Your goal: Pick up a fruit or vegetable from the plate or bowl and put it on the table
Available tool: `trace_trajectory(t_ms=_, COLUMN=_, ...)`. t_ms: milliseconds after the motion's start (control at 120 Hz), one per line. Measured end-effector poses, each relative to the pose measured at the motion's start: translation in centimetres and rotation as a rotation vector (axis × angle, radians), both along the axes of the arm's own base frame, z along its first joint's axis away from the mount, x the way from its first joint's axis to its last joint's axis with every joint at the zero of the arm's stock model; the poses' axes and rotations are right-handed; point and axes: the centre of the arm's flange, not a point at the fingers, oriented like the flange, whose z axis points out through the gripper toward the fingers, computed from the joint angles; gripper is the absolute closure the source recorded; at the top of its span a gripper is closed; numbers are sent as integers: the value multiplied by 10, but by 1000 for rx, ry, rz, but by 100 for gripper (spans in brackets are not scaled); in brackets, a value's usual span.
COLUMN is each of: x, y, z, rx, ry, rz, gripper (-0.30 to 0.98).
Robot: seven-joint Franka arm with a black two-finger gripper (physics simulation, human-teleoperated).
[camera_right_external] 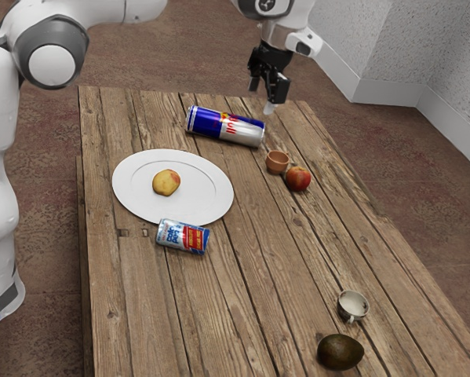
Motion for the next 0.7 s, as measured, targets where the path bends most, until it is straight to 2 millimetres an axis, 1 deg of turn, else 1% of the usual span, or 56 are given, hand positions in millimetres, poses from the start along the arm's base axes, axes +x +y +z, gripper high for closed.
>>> trace_trajectory(t_ms=42, x=1, y=0, z=-2, rx=-3, ry=6, rz=-1, gripper=0)
trace_trajectory(t_ms=75, x=0, y=10, z=-5, rx=-18, ry=11, rz=17, gripper=0)
trace_trajectory(t_ms=100, x=-3, y=18, z=-1, rx=-30, ry=4, rz=31, gripper=0)
trace_trajectory(t_ms=125, x=-6, y=19, z=7, rx=-37, ry=-11, rz=34, gripper=0)
trace_trajectory(t_ms=150, x=-8, y=13, z=16, rx=-43, ry=-27, rz=25, gripper=0)
trace_trajectory(t_ms=183, x=-7, y=-2, z=24, rx=-50, ry=-42, rz=-2, gripper=0)
trace_trajectory(t_ms=217, x=-6, y=-16, z=26, rx=-57, ry=-47, rz=-26, gripper=0)
trace_trajectory(t_ms=258, x=-4, y=-24, z=27, rx=-63, ry=-47, rz=-41, gripper=0)
trace_trajectory(t_ms=317, x=-1, y=-20, z=18, rx=-73, ry=-32, rz=-39, gripper=0)
trace_trajectory(t_ms=375, x=8, y=-8, z=-2, rx=-89, ry=0, rz=-23, gripper=0)
trace_trajectory(t_ms=417, x=11, y=1, z=-11, rx=-96, ry=15, rz=-11, gripper=0)
trace_trajectory(t_ms=483, x=11, y=8, z=-15, rx=-96, ry=22, rz=-2, gripper=0)
trace_trajectory(t_ms=542, x=11, y=7, z=-15, rx=-95, ry=23, rz=-5, gripper=0)
trace_trajectory(t_ms=567, x=11, y=2, z=-13, rx=-94, ry=20, rz=-14, gripper=0)
trace_trajectory(t_ms=583, x=12, y=-5, z=-12, rx=-91, ry=19, rz=-27, gripper=0)
trace_trajectory(t_ms=650, x=15, y=-51, z=-6, rx=-65, ry=16, rz=-91, gripper=0)
trace_trajectory(t_ms=700, x=15, y=-76, z=-2, rx=-49, ry=10, rz=-115, gripper=0)
